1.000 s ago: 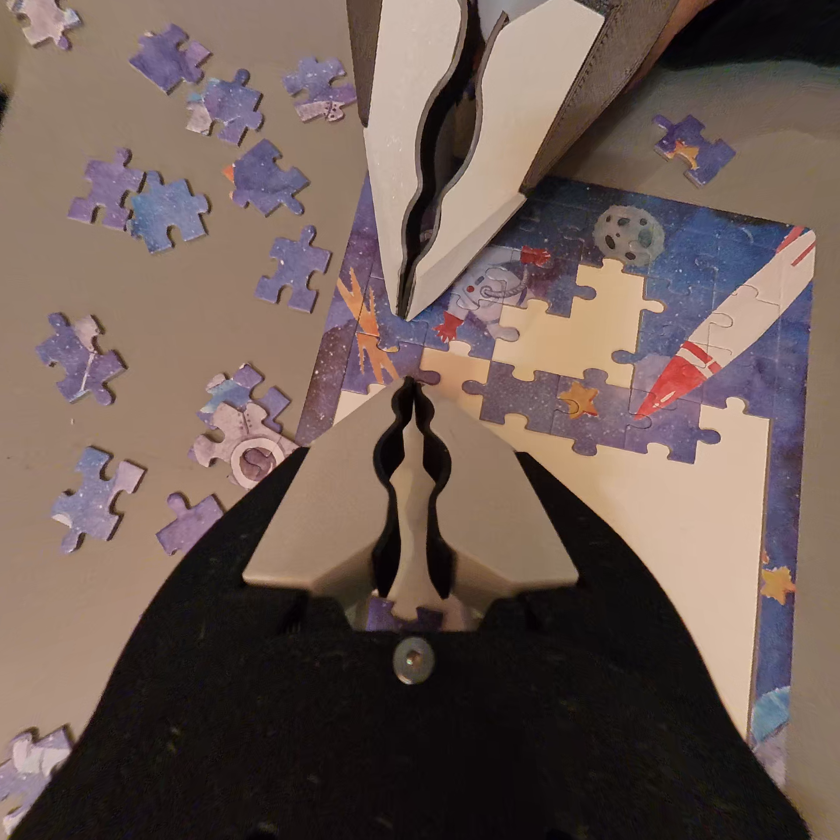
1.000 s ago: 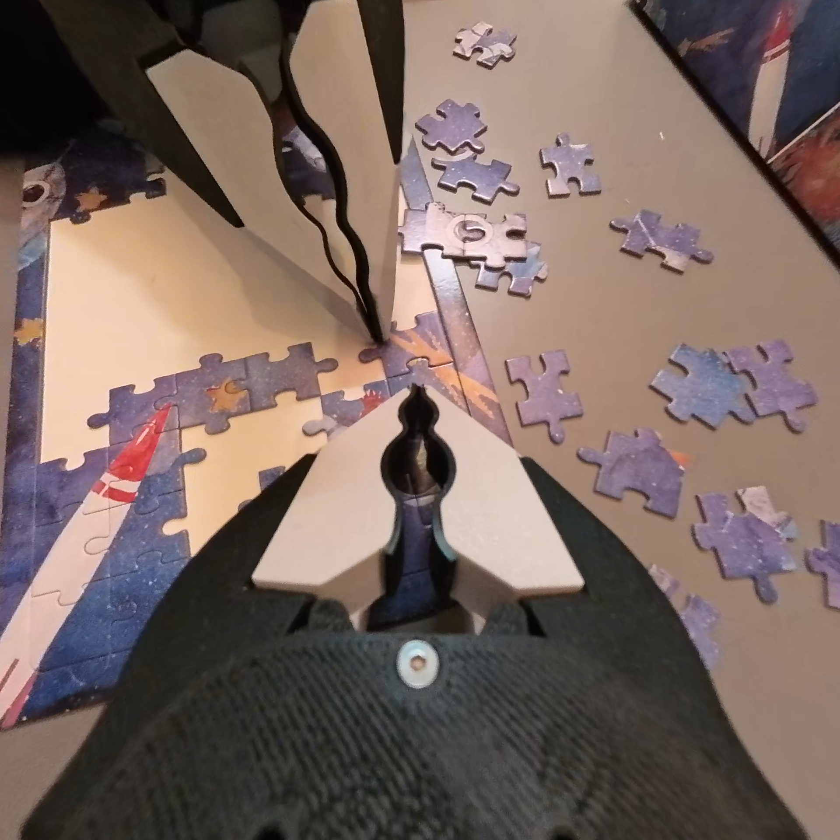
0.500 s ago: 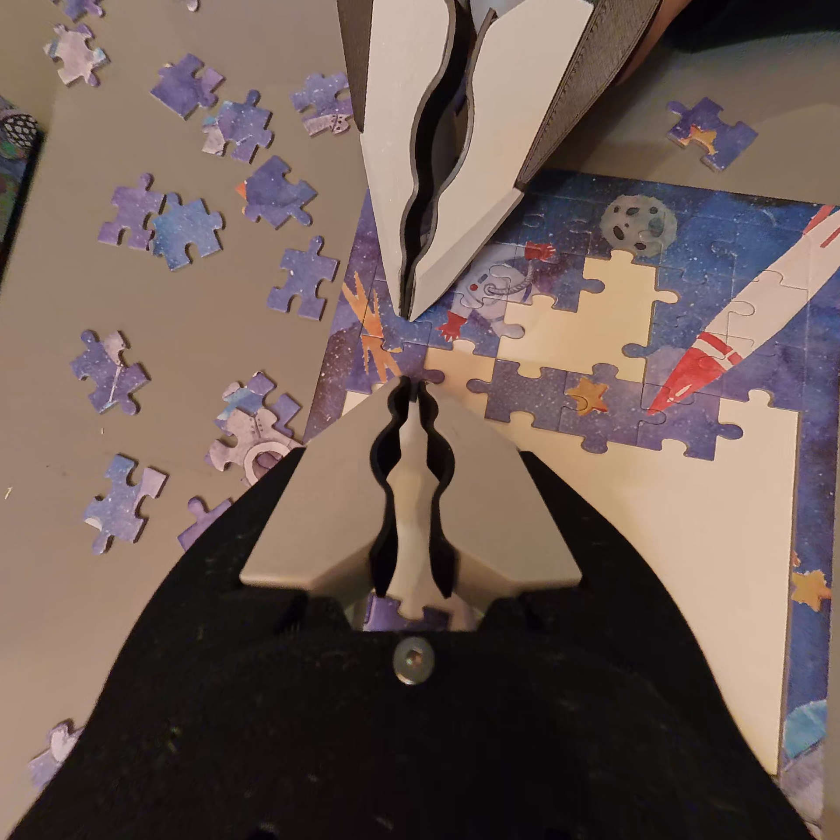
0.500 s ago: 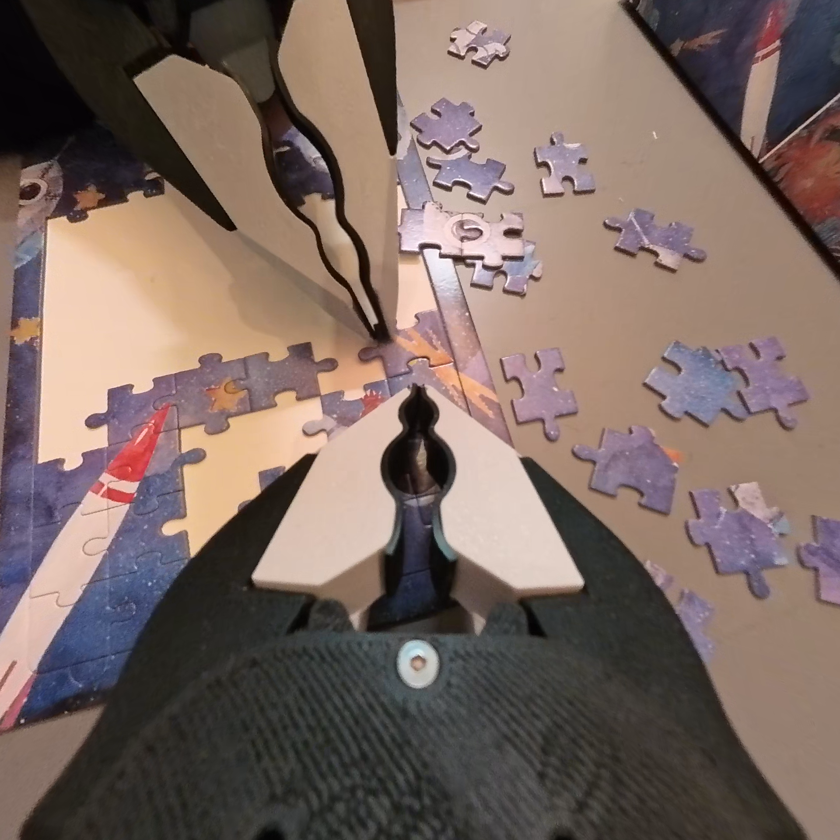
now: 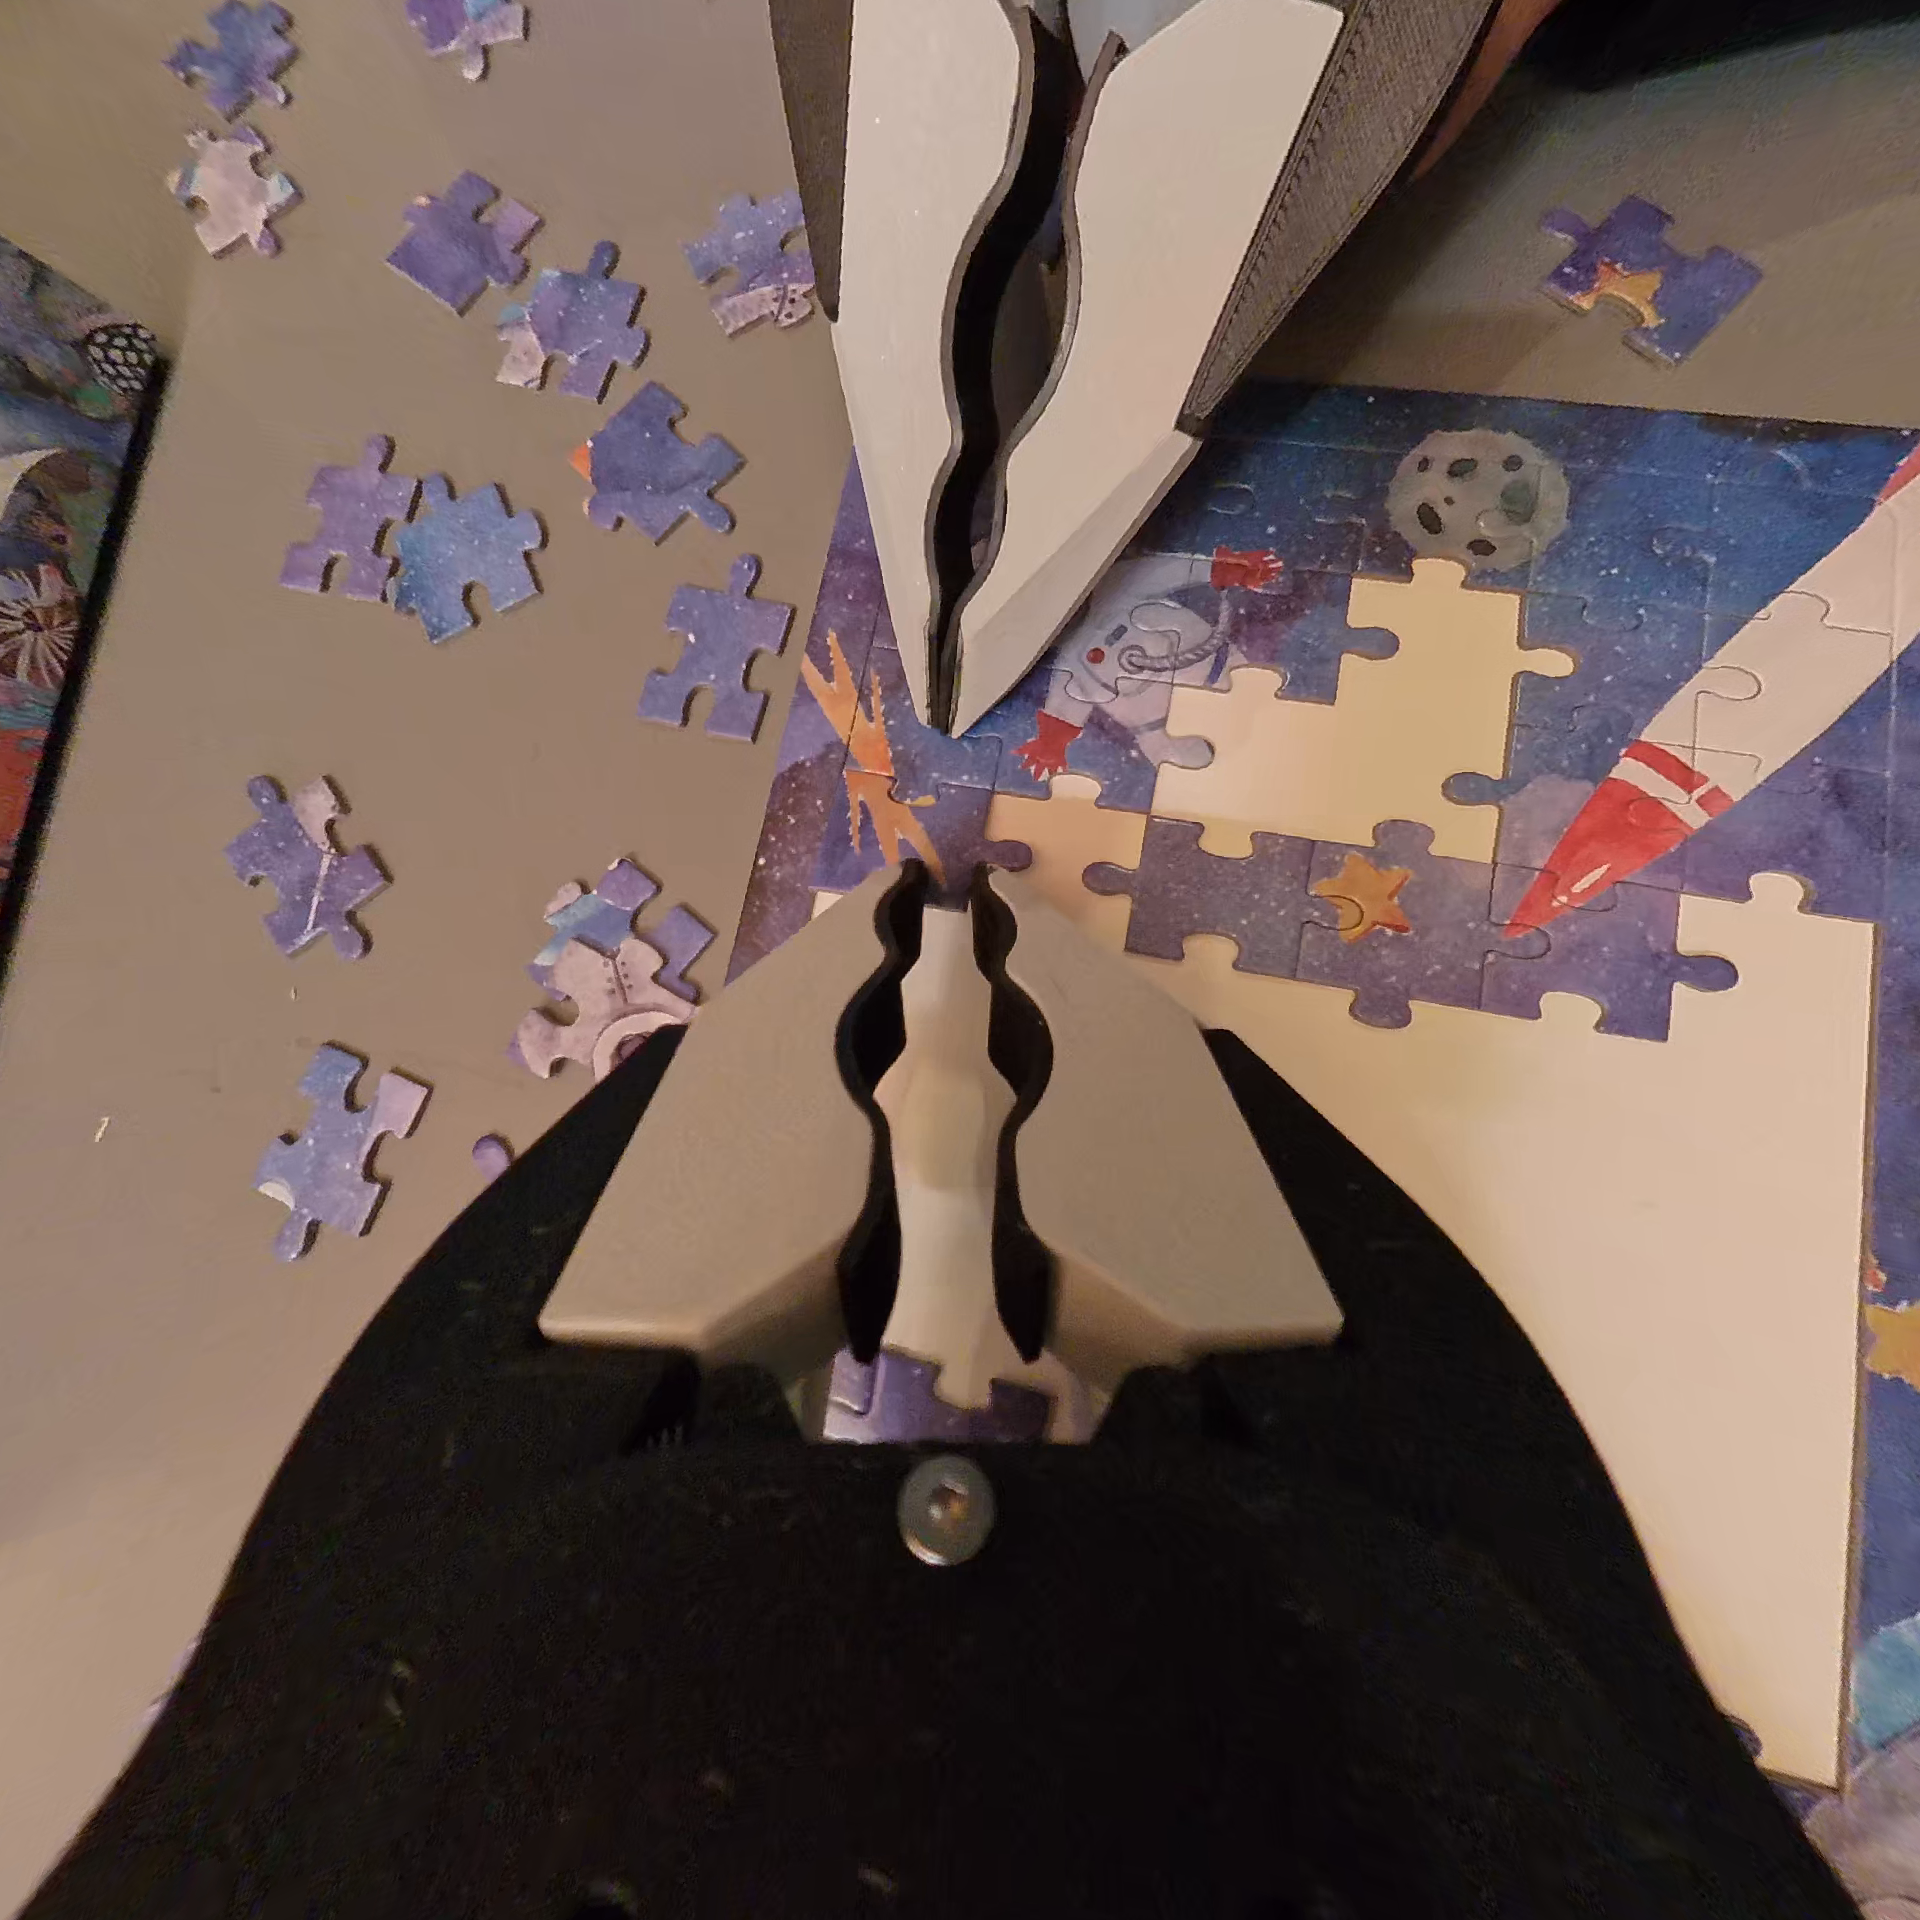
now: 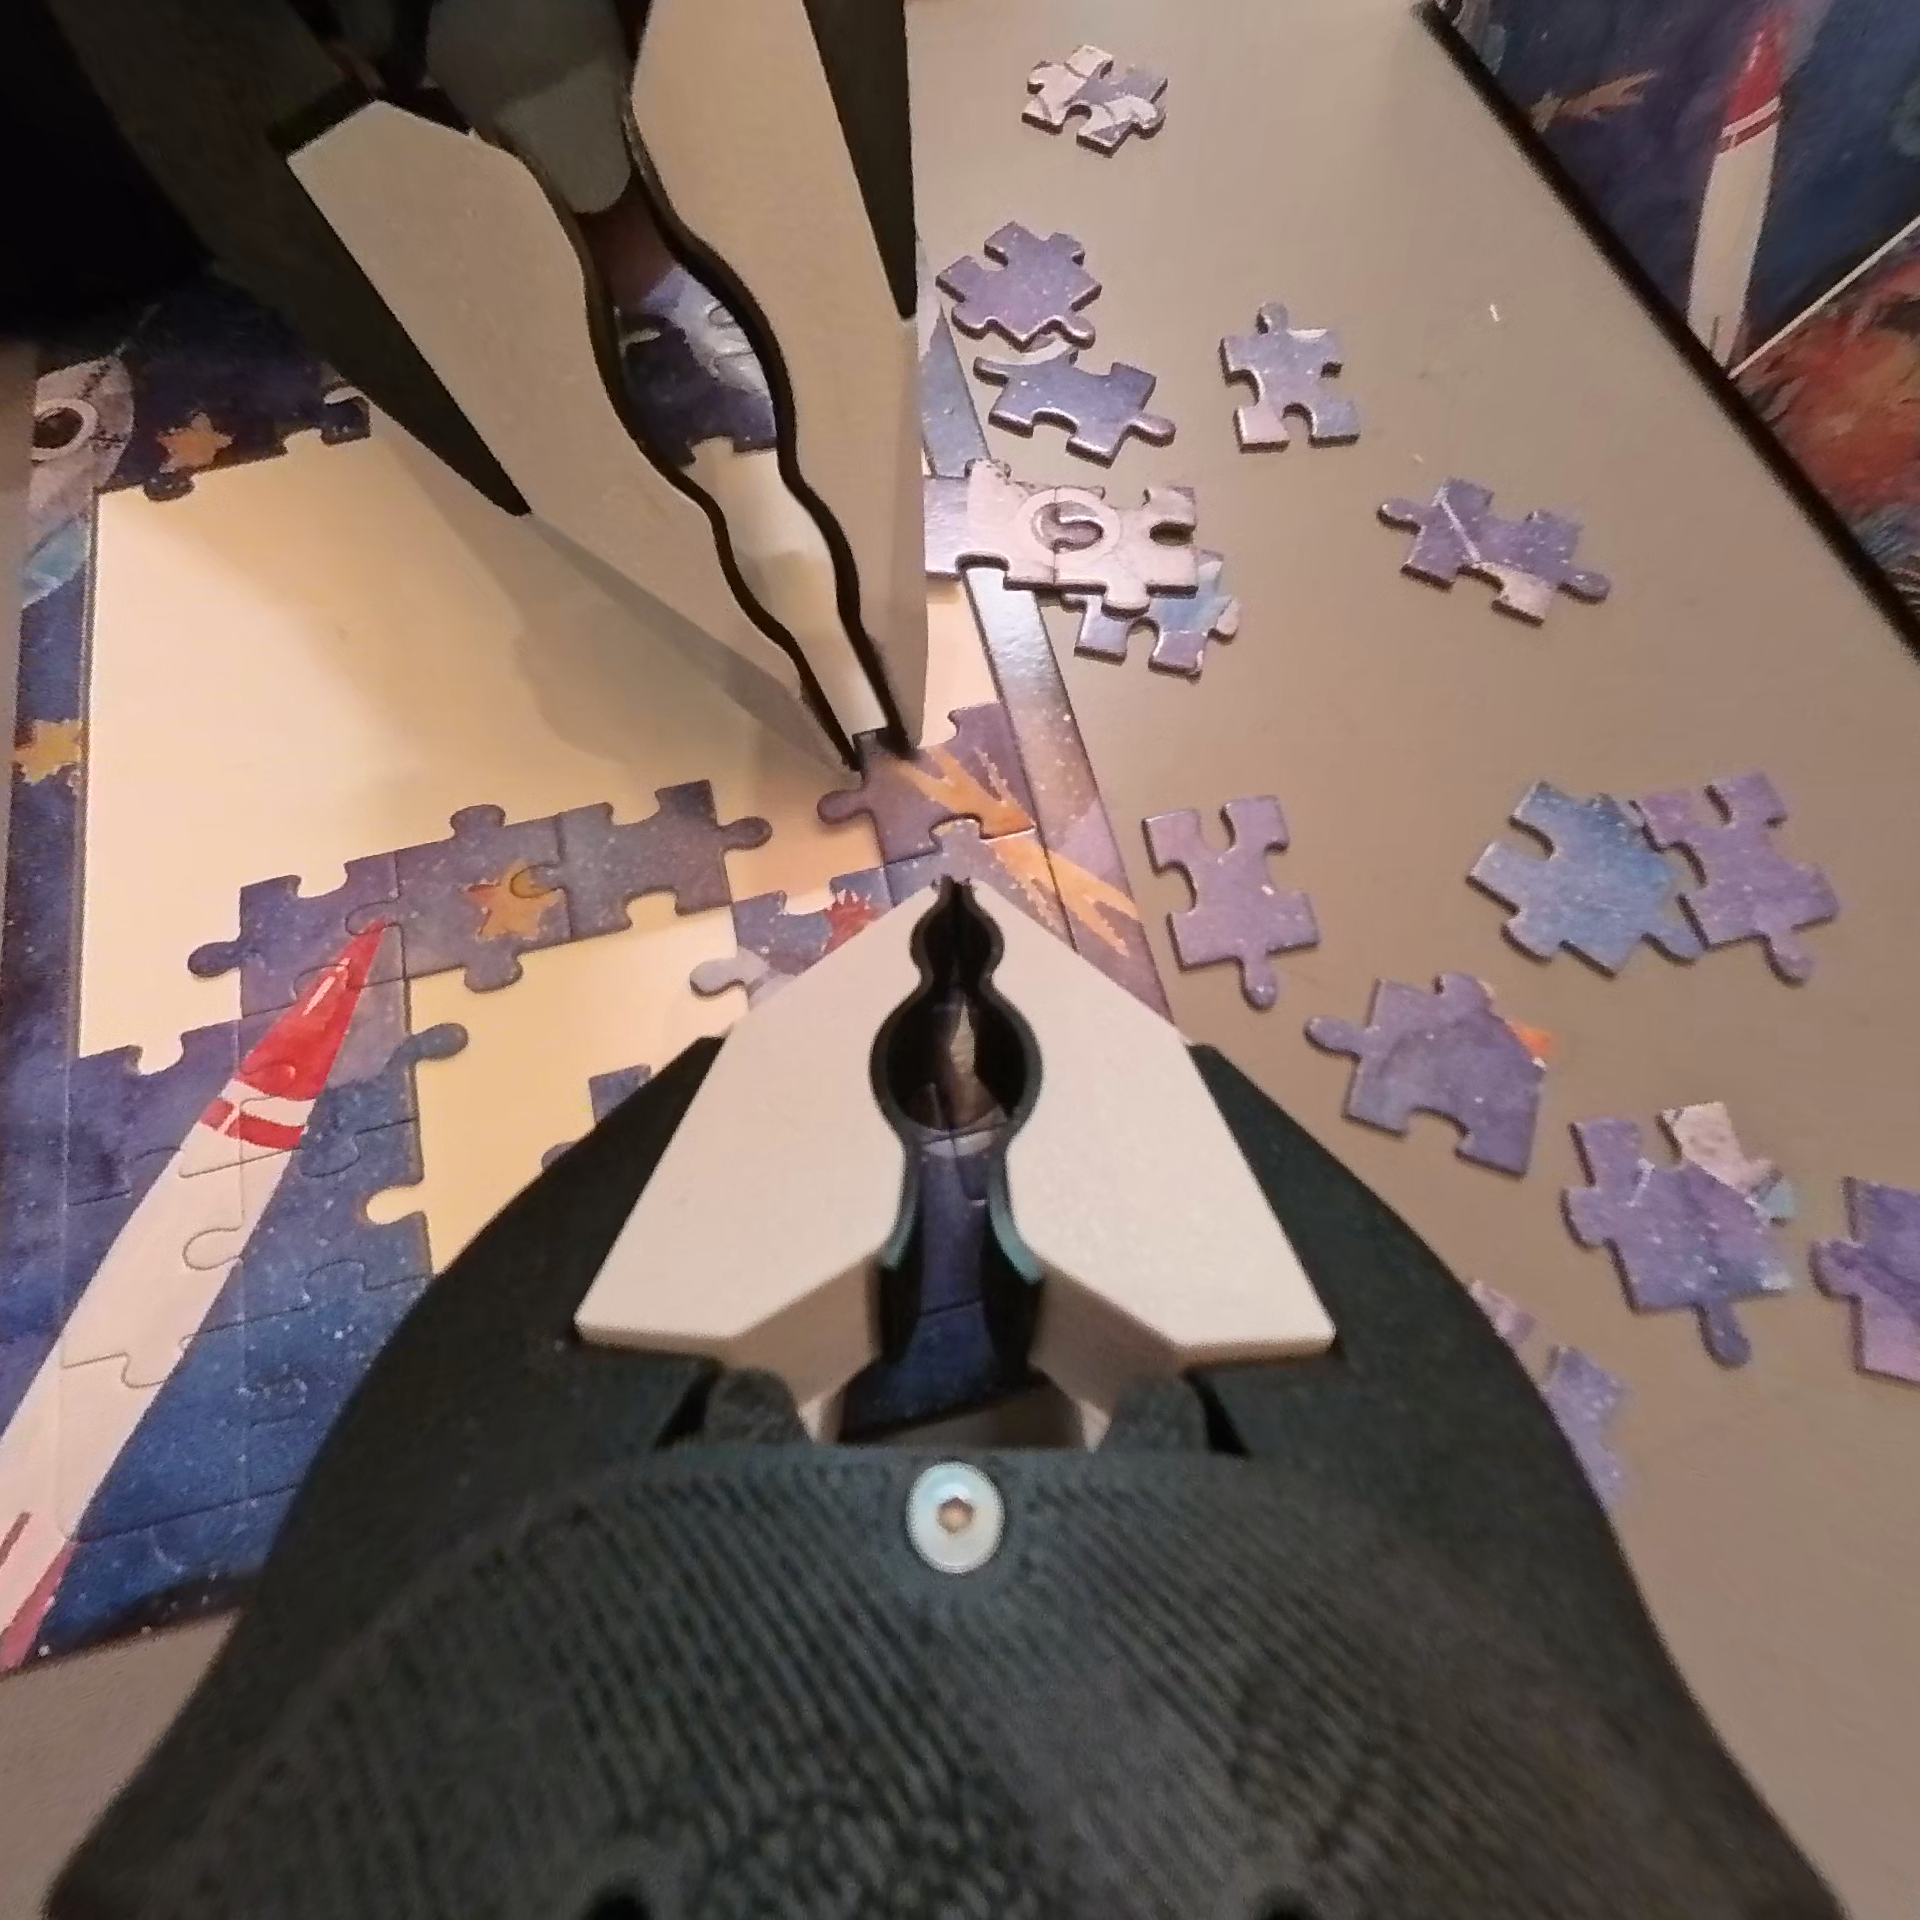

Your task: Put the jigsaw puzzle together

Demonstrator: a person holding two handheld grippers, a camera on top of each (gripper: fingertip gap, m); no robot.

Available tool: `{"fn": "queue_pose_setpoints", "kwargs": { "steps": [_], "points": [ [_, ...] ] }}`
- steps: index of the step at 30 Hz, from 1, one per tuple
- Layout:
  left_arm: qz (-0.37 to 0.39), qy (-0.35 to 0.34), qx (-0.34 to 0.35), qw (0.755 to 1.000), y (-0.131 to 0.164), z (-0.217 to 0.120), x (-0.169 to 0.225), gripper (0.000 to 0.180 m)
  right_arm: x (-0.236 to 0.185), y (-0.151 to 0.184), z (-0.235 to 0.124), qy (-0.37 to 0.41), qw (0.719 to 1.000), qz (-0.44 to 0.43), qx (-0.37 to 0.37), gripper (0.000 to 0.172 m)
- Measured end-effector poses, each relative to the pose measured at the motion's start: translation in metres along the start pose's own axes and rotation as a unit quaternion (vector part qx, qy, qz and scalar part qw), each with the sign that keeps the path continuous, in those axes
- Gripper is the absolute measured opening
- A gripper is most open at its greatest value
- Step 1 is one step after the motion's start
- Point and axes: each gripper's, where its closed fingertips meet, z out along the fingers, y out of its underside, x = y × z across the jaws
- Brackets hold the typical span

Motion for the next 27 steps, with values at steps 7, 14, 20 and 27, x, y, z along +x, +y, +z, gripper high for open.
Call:
{"fn": "queue_pose_setpoints", "kwargs": {
  "steps": [7, 14, 20, 27],
  "points": [
    [-0.005, -0.02, -0.003, 1.0, 0.003, -0.006, -0.01, 0.005, 0.0, 0.0, 0.0, 0.001, 1.0, -0.001, -0.001, 0.0],
    [-0.026, 0.022, -0.021, 0.999, 0.009, -0.002, 0.001, 0.018, 0.0, 0.0, 0.0, 0.001, 1.0, -0.001, -0.001, 0.0],
    [-0.073, 0.046, -0.013, 0.996, 0.008, 0.001, 0.003, 0.024, 0.0, 0.0, 0.0, 0.001, 1.0, -0.001, -0.001, 0.0],
    [-0.095, 0.047, 0.003, 0.994, 0.005, 0.003, 0.0, 0.01, 0.0, 0.0, 0.0, 0.001, 1.0, -0.001, -0.001, 0.0]
  ]
}}
